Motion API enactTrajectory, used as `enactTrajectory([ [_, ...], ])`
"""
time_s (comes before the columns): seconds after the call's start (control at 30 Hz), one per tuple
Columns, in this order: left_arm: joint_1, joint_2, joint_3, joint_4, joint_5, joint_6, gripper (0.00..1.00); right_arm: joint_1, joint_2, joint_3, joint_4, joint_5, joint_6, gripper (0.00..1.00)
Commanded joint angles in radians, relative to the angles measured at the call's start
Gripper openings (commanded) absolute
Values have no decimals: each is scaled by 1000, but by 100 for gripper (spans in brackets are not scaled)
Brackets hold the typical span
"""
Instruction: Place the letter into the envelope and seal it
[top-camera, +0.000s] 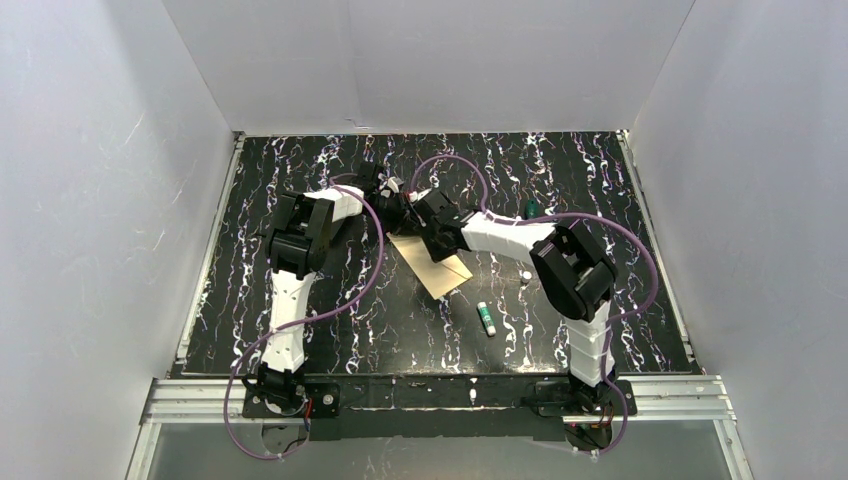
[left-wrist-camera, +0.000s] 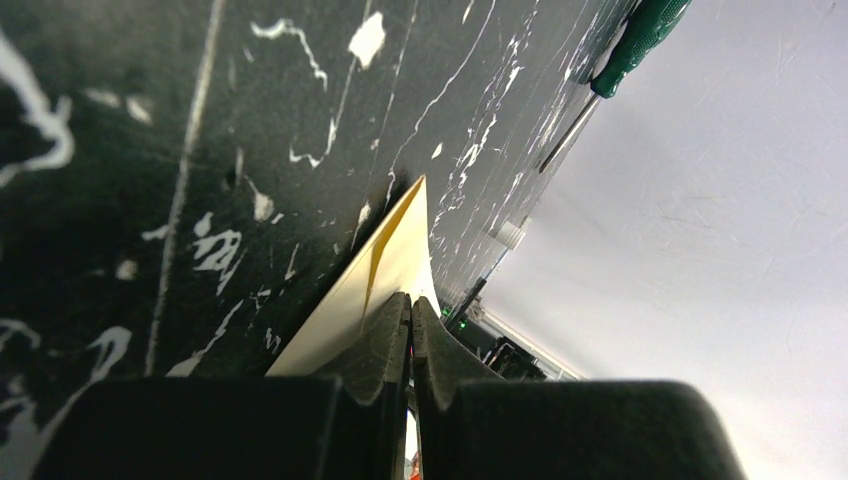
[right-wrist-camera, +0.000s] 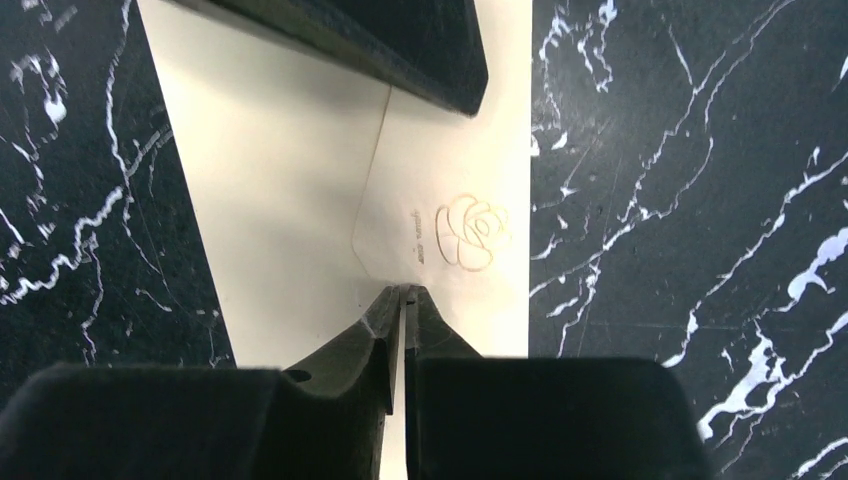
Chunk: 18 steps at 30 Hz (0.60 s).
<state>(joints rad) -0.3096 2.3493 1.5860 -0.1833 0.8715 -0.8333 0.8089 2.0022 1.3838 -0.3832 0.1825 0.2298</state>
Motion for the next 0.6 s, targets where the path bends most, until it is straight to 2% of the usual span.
enactTrajectory([
  [0.0, 22, 77, -10, -117, -103, -21, 0, 9, 44, -122, -261, 22, -36, 12],
  [0.2, 22, 79, 17, -122, -85, 5, 0, 9, -17, -116, -313, 46, -44, 12],
  [0.37, 21, 39, 56, -116, -2, 76, 0, -11, -77, 52, -341, -35, -14, 16],
  [0.43, 21, 1, 62, -90, 34, 77, 0, -25, -93, 152, -372, -18, 25, 22],
  [0.47, 22, -22, 63, -73, 47, 69, 3, -33, -110, 166, -382, 16, 57, 26],
  [0.57, 22, -99, 67, -39, 73, 54, 14, -70, -212, 97, -341, 69, 131, 36],
])
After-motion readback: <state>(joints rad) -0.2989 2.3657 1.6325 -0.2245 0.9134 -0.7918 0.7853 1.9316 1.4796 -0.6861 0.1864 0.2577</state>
